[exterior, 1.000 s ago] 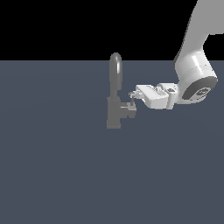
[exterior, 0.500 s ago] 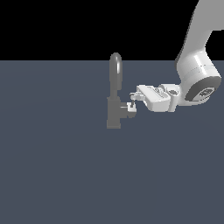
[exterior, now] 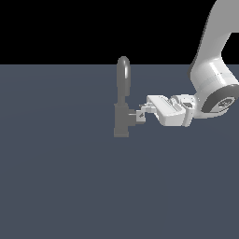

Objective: Turn on the faucet by rotating a designated handle.

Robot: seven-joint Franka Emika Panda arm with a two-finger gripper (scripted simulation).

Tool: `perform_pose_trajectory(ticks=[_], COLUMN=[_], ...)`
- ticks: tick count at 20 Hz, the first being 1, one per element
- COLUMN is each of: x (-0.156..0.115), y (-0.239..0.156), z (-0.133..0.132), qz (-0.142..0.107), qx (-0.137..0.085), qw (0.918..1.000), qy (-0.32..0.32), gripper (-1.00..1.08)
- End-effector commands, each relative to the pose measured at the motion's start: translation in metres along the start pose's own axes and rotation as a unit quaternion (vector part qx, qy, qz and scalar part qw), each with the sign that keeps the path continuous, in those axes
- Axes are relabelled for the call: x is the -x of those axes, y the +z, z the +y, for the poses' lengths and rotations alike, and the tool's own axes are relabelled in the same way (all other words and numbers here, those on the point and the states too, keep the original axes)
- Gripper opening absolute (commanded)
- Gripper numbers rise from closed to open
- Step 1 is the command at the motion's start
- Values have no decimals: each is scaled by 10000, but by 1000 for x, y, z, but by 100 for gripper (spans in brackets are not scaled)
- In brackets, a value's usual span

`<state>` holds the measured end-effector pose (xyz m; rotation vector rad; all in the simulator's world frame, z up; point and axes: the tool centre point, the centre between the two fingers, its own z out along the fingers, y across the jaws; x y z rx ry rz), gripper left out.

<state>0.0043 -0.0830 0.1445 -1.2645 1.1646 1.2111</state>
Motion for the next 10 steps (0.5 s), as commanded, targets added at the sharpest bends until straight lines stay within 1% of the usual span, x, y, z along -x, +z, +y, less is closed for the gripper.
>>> perform_pose_trajectory(ticks=[1, 9, 10], x=[-14, -69, -69], y=[0, 0, 0], z=[6, 30, 30], qz=[-6, -36, -36], qx=[-2, 4, 4], qw=[10000, 9998, 9998], qy=[49, 177, 177], gripper=[-100, -100, -100])
